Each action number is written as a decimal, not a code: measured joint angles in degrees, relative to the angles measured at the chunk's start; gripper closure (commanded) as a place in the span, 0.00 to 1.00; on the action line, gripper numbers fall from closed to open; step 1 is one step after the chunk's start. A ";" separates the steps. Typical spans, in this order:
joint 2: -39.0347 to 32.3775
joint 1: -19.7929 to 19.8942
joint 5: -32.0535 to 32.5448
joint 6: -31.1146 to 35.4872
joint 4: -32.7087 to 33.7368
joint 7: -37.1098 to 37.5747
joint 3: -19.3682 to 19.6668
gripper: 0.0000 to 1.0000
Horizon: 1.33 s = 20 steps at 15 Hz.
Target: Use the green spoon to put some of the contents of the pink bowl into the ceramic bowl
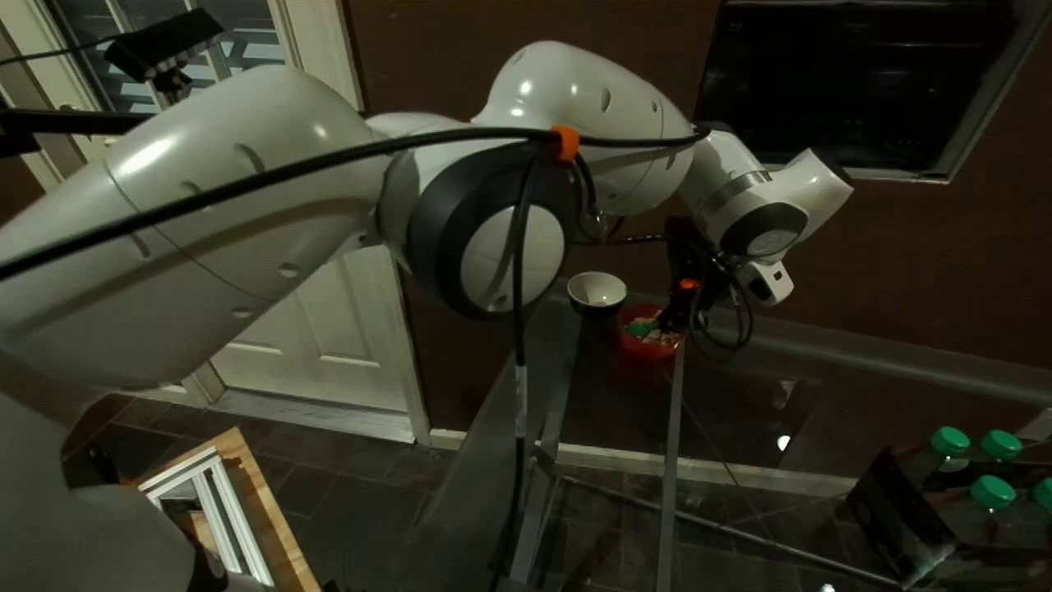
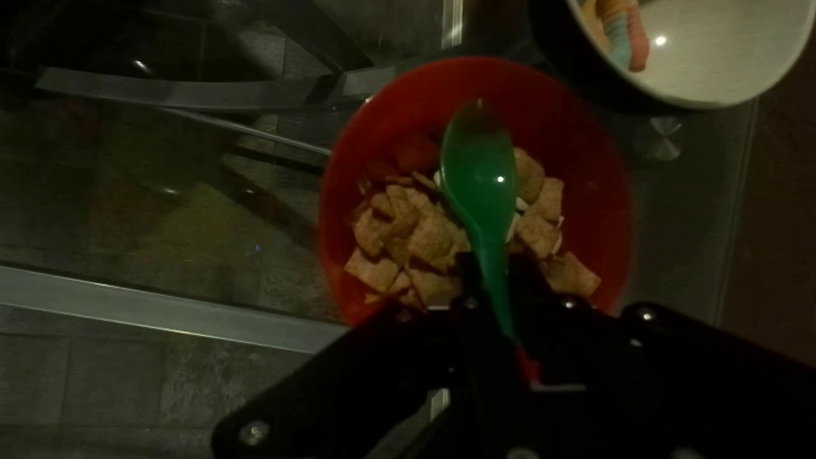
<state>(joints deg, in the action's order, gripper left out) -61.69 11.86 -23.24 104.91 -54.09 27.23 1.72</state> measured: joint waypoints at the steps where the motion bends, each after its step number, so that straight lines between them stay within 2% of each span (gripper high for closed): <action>1: 0.00 -0.04 0.00 0.00 0.08 0.00 0.02 0.95; 7: 1.45 -1.50 0.43 0.05 0.39 0.93 1.19 0.94; 14: 4.05 -6.12 6.08 2.20 0.14 4.17 6.73 0.95; 20: 5.29 -11.91 10.29 11.50 -3.61 7.05 11.85 0.95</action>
<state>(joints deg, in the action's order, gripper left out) -56.40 -0.04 -12.96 116.41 -57.70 34.27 13.56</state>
